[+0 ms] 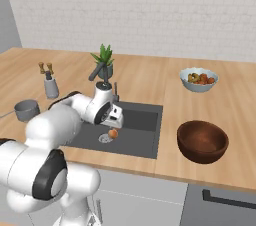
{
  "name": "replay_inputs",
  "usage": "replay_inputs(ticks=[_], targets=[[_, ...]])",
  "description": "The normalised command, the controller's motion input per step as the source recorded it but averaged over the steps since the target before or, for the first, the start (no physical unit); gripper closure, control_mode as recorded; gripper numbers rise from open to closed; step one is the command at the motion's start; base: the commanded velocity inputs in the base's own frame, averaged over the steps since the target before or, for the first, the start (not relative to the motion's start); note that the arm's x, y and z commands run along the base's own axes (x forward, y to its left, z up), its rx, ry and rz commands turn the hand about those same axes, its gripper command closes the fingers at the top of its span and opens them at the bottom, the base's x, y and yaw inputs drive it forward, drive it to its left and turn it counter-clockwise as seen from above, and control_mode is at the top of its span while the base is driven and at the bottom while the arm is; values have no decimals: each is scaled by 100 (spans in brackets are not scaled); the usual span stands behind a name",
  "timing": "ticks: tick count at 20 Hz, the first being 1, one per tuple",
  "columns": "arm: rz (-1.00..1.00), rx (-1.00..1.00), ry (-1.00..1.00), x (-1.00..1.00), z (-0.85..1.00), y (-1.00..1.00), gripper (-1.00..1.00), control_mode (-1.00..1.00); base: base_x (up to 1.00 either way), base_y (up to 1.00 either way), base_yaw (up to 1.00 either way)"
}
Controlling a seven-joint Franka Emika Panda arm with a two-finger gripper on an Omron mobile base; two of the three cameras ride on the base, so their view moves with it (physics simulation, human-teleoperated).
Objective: Pick the onion from the sink and place it in the bowl. Then pick the bowl and place it in the microwave. Then close the microwave door and press the start button.
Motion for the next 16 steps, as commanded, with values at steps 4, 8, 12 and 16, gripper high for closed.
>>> replay_inputs(ticks=[4, 8, 12, 16], targets=[[8, 5, 0, 31, -36, 0, -100, -100, 0, 0, 0], [3, 3, 2, 43, -44, 0, -100, -100, 0, 0, 0], [0, 2, 5, 43, -25, 0, -100, -100, 0, 0, 0], [1, 5, 0, 38, -14, -4, -100, -100, 0, 0, 0]])
